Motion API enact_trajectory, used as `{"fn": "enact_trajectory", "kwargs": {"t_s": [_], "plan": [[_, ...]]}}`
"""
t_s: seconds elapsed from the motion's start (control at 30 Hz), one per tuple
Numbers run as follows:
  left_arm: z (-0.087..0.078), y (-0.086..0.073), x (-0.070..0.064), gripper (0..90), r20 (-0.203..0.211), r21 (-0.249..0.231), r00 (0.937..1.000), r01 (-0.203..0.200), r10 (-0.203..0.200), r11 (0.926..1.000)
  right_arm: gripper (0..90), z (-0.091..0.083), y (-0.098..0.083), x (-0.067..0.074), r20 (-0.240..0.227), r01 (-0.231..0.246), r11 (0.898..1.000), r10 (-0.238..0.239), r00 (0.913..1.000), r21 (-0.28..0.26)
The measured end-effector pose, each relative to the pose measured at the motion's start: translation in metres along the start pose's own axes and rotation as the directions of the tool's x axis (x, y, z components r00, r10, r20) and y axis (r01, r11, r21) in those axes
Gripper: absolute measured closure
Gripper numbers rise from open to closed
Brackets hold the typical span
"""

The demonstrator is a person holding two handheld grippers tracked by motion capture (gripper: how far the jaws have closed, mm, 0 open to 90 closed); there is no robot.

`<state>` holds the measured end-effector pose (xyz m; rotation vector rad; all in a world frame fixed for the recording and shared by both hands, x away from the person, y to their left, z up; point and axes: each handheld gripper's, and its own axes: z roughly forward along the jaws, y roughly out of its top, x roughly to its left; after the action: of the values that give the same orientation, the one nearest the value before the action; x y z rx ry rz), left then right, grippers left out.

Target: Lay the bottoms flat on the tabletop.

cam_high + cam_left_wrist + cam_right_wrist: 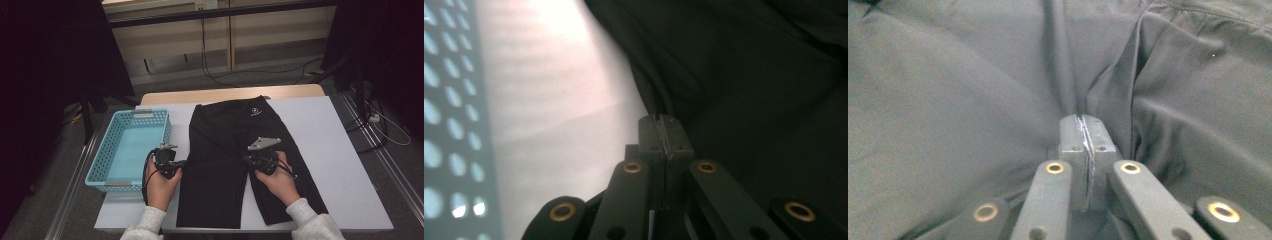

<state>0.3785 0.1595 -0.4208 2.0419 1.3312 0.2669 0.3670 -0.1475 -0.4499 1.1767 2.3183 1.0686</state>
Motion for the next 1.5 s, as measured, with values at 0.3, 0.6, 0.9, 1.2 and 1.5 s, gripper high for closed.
{"fn": "enact_trajectory", "kwargs": {"t_s": [0.3, 0.6, 0.9, 1.2, 1.5], "plan": [[0.005, 0.001, -0.001, 46.6, 0.095, -0.026, 0.9949, -0.030, 0.032, 0.9992, 47.6, -0.017, 0.014, -0.006, -0.021, 0.017, 0.997, -0.019, 0.9996, -0.076], [0.012, 0.000, -0.002, 27.0, 0.073, -0.025, 0.9945, -0.073, 0.075, 0.9970, 38.8, -0.042, 0.002, -0.088, 0.180, -0.105, 0.991, 0.117, 0.9766, -0.078], [0.016, 0.000, -0.001, 25.9, 0.081, -0.007, 0.9937, -0.078, 0.078, 0.9969, 44.2, -0.024, -0.011, -0.156, 0.263, -0.227, 0.974, 0.223, 0.9386, -0.015], [0.015, 0.000, -0.001, 26.0, 0.067, -0.020, 0.9936, -0.090, 0.091, 0.9957, 59.9, 0.005, -0.006, -0.169, 0.268, -0.229, 0.973, 0.230, 0.9357, -0.036], [0.014, 0.001, -0.004, 26.1, 0.078, -0.027, 0.9930, -0.086, 0.088, 0.9959, 90.0, -0.006, -0.017, -0.182, 0.186, -0.331, 0.941, 0.339, 0.9223, -0.073]]}}
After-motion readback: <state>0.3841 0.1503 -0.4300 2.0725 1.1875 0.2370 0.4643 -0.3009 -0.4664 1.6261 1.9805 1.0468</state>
